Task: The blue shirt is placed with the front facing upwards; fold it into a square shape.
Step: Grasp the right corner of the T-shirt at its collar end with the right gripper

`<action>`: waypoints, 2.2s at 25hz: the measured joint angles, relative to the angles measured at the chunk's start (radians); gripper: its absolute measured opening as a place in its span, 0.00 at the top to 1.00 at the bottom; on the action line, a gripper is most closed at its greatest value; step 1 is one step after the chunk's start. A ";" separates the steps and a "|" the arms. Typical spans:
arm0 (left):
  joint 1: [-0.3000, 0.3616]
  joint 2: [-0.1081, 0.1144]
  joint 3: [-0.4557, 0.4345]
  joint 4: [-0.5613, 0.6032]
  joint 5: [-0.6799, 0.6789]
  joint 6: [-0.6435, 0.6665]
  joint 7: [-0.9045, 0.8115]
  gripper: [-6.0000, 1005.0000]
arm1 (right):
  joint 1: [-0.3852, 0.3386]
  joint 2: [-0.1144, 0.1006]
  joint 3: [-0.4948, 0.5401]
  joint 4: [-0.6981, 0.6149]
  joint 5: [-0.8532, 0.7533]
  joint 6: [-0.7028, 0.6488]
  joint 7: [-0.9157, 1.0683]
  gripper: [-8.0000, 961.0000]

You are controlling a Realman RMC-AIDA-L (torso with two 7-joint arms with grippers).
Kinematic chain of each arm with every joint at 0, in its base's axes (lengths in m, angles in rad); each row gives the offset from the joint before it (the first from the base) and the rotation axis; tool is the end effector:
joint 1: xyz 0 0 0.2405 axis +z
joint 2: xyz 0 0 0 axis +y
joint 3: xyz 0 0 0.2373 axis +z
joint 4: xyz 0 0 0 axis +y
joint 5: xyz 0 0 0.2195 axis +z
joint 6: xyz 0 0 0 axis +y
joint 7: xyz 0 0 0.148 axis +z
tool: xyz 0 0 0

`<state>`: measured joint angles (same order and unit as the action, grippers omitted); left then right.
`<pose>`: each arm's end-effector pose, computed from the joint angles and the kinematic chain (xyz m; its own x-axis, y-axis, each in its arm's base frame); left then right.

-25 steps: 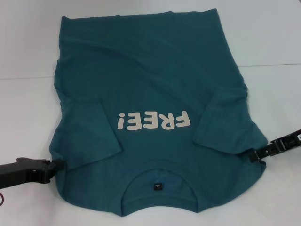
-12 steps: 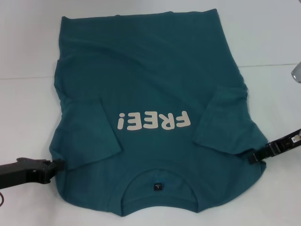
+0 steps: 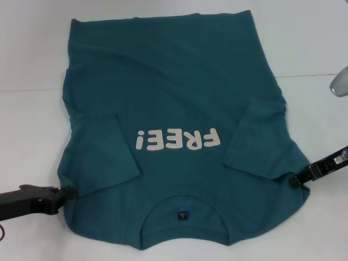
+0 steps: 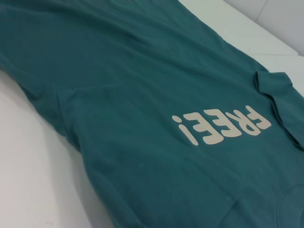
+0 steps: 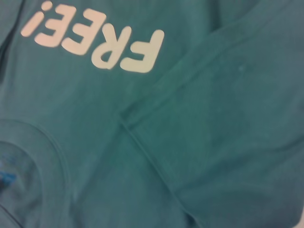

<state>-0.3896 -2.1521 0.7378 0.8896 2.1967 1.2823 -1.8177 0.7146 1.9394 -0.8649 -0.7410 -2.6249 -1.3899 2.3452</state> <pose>-0.3073 0.3279 0.0129 0.6164 0.6671 0.4184 0.7870 -0.5382 -0.3016 0.2865 0.3836 0.0517 0.4756 -0.8795 -0.0200 -0.8039 -0.4252 -0.4159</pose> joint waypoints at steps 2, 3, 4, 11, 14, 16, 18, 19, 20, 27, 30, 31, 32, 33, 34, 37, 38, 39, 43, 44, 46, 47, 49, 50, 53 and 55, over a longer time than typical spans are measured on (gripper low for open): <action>0.001 0.000 0.000 -0.002 0.001 -0.001 0.000 0.99 | 0.008 0.007 0.000 0.000 -0.032 0.005 0.004 0.59; 0.001 0.000 0.000 -0.004 0.001 -0.001 0.000 0.99 | 0.016 0.015 0.000 -0.001 -0.059 0.009 0.006 0.60; 0.000 0.000 0.000 -0.006 0.001 -0.002 0.000 0.99 | 0.016 0.015 0.000 -0.001 -0.059 0.009 0.006 0.61; -0.002 0.002 0.000 -0.009 0.002 -0.003 0.000 0.99 | 0.020 0.036 0.000 -0.034 -0.085 -0.007 -0.003 0.68; -0.001 0.002 0.000 -0.009 0.002 -0.004 0.000 0.99 | 0.018 0.036 0.000 -0.044 -0.113 -0.013 0.006 0.71; -0.001 0.002 0.000 -0.009 0.001 -0.004 0.000 0.99 | 0.016 0.036 0.001 -0.051 -0.122 -0.014 0.011 0.74; 0.001 0.002 0.000 -0.009 0.001 -0.005 0.000 0.99 | 0.011 0.038 0.003 -0.070 -0.137 -0.016 0.019 0.82; 0.001 0.002 0.000 -0.009 0.001 -0.005 0.000 0.99 | 0.009 0.039 0.005 -0.079 -0.142 -0.019 0.022 0.87; 0.001 0.002 0.000 -0.009 0.001 -0.006 0.001 0.99 | 0.008 0.039 0.007 -0.086 -0.144 -0.023 0.023 0.91; 0.003 0.002 -0.001 -0.009 0.000 -0.007 0.001 0.99 | 0.007 0.040 0.012 -0.128 -0.140 -0.081 0.026 0.99; 0.004 0.002 -0.001 -0.007 0.000 -0.007 0.001 0.99 | 0.007 0.038 0.027 -0.155 -0.139 -0.116 0.033 0.99; 0.004 0.004 -0.002 -0.005 -0.001 -0.006 0.001 0.99 | 0.007 0.036 0.032 -0.165 -0.139 -0.125 0.037 0.99; 0.004 0.006 -0.003 -0.004 -0.002 -0.003 -0.001 0.99 | 0.007 0.034 0.035 -0.175 -0.139 -0.139 0.040 0.99; 0.004 0.009 -0.006 -0.003 -0.004 0.001 -0.003 0.99 | 0.007 0.033 0.039 -0.183 -0.140 -0.149 0.043 0.99; 0.004 0.009 -0.006 -0.003 -0.004 0.001 -0.003 0.99 | 0.007 0.031 0.044 -0.190 -0.140 -0.159 0.046 0.99; 0.005 0.012 -0.021 0.000 -0.004 0.024 -0.006 0.99 | -0.001 0.031 0.056 -0.205 -0.143 -0.186 0.050 0.99; 0.006 0.012 -0.025 0.000 -0.004 0.030 -0.006 0.99 | -0.007 0.032 0.058 -0.211 -0.143 -0.192 0.050 0.99; 0.007 0.012 -0.031 0.000 -0.005 0.041 -0.006 0.99 | -0.012 0.033 0.060 -0.217 -0.142 -0.199 0.050 0.99; 0.008 0.013 -0.057 0.007 -0.005 0.098 -0.006 0.99 | -0.027 0.035 0.062 -0.229 -0.138 -0.228 0.051 0.99; 0.008 0.014 -0.061 0.011 -0.005 0.109 -0.006 0.99 | -0.030 0.037 0.063 -0.233 -0.138 -0.237 0.050 0.99; 0.017 0.013 -0.071 0.025 -0.003 0.137 -0.008 0.99 | -0.041 0.041 0.066 -0.252 -0.138 -0.255 0.047 0.99; 0.025 0.011 -0.081 0.036 -0.004 0.150 -0.008 0.99 | -0.047 0.044 0.070 -0.262 -0.138 -0.261 0.045 0.99; 0.029 0.010 -0.089 0.042 -0.005 0.156 -0.006 0.99 | -0.055 0.047 0.089 -0.272 -0.137 -0.264 0.038 0.99; 0.032 0.009 -0.094 0.045 -0.006 0.159 -0.005 0.99 | -0.057 0.048 0.103 -0.272 -0.137 -0.263 0.033 0.98; 0.033 0.007 -0.099 0.046 -0.006 0.160 -0.002 0.99 | -0.059 0.046 0.125 -0.266 -0.136 -0.246 0.022 0.97; 0.033 0.007 -0.099 0.047 -0.006 0.160 -0.001 0.99 | -0.064 0.045 0.129 -0.263 -0.136 -0.231 0.020 0.96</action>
<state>-0.3563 -2.1455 0.6384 0.9367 2.1905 1.4420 -1.8184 0.6510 1.9840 -0.7354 -1.0039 -2.7612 -1.6205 2.3649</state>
